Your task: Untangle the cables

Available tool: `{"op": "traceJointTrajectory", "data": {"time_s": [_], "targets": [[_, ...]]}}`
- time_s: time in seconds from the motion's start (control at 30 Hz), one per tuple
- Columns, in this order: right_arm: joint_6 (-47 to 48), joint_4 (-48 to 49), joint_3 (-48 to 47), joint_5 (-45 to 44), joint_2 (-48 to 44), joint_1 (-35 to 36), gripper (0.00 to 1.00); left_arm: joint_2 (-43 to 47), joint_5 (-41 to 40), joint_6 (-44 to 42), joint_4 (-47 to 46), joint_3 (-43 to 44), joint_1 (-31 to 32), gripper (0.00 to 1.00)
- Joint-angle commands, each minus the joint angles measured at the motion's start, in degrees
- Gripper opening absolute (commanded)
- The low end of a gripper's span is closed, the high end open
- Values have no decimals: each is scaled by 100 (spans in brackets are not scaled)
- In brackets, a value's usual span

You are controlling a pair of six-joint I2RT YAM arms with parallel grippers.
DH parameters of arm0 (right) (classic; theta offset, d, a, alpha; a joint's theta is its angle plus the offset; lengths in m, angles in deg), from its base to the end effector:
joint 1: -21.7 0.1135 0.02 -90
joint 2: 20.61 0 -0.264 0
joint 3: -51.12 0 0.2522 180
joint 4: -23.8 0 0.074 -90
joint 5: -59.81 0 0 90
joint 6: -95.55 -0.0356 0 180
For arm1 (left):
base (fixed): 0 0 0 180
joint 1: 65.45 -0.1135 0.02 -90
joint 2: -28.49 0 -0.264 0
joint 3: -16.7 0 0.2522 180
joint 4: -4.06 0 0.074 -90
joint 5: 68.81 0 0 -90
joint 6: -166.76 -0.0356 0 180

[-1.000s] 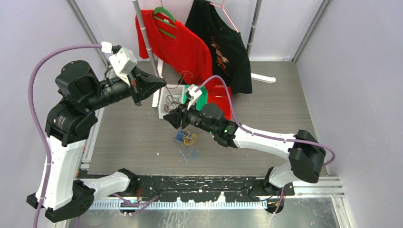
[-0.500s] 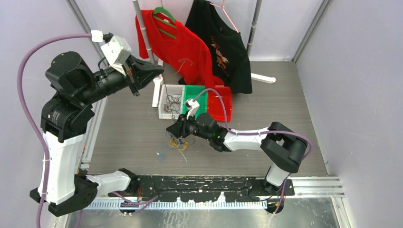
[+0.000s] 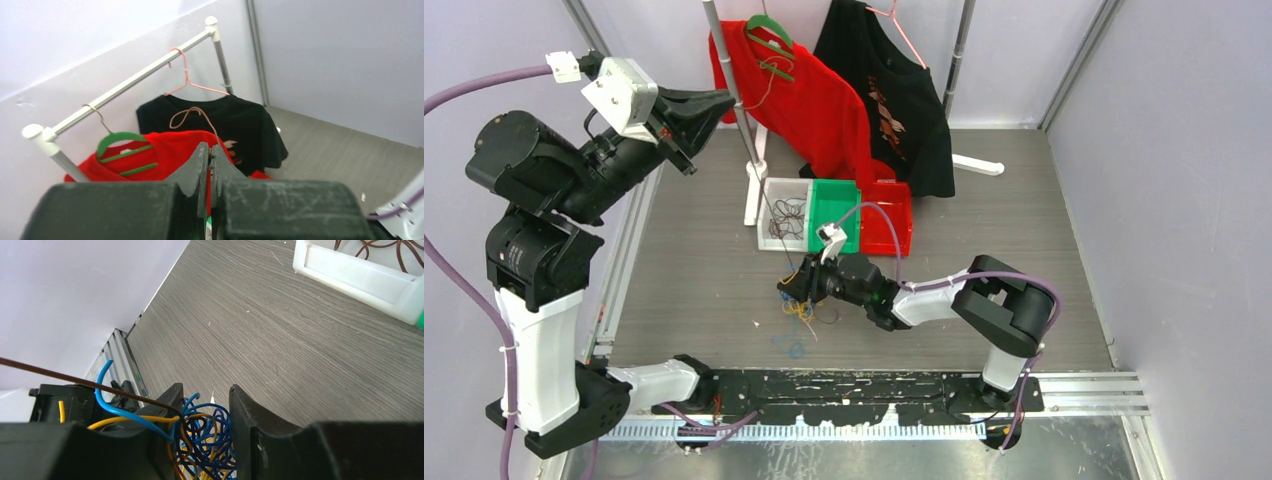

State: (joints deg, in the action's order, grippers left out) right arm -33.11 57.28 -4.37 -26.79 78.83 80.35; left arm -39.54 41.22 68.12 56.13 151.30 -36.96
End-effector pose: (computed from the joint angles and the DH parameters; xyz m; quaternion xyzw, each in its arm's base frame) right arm 0.1816 0.3022 0.1790 -0.1520 0.7534 0.4951 0.4052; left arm 0.1045 -0.0706 0.6166 0.3223 0.5277 -0.2391 0.7486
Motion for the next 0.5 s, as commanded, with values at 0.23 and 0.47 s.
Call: {"op": "traceJointTrajectory", "data": {"time_s": [0.23,0.47], "targets": [[-242,407,532,-232,54,50,56,-34,-1521,-1524,-2297,469,-1,0],[13,522,627,-51,-387,67,65,271,-567,-713,-1231,37,5,0]]}}
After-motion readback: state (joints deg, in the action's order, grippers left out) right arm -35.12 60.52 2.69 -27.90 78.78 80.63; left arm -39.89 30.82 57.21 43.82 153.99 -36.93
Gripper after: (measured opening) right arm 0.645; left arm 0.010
